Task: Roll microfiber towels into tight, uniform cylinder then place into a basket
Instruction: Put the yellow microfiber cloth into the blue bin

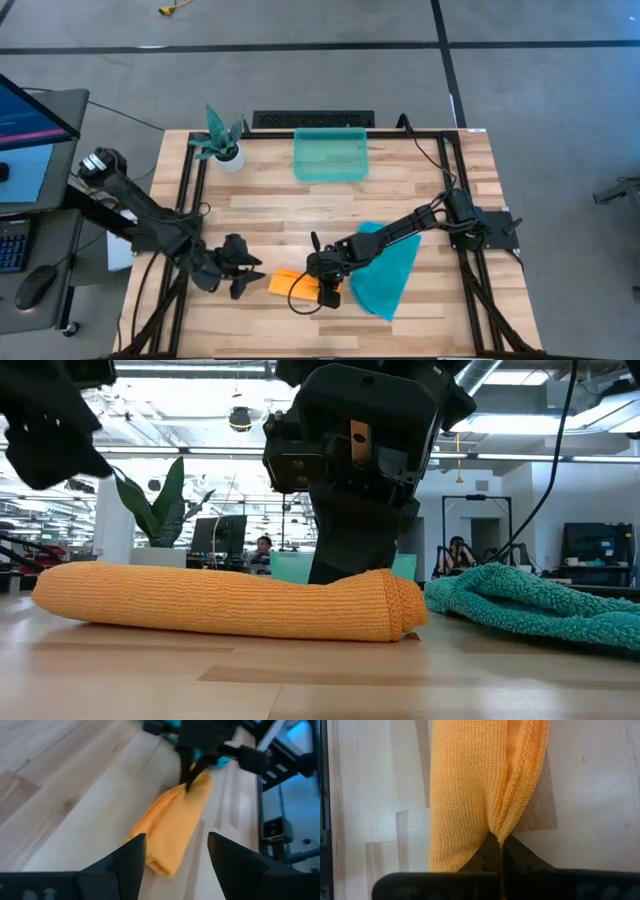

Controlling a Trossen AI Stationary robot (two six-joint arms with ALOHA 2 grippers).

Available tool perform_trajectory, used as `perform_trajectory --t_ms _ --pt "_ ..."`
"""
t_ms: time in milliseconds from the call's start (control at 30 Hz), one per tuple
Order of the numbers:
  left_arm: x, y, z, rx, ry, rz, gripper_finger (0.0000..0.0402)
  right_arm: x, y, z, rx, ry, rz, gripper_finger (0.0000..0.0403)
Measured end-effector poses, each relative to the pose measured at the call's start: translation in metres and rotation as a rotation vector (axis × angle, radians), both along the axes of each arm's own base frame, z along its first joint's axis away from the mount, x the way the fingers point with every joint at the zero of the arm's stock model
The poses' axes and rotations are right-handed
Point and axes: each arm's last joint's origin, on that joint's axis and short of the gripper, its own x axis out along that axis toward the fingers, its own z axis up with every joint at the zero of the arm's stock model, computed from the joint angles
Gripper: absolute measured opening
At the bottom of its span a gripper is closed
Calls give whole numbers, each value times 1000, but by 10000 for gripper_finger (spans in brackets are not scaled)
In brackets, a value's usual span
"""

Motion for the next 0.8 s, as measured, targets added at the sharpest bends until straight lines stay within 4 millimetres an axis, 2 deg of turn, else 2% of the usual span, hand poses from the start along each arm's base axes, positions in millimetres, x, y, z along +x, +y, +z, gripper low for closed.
perform_trajectory --t_ms 300,533,800 --pt "1 11 -16 -99 43 72 247 0 0 0 -1 -2 -1 15" --pt "6 10 -26 -120 20 83 251 0 0 0 -3 -4 -2 12" --pt "26 3 -62 -141 114 104 251 0 0 0 -2 -4 -2 14"
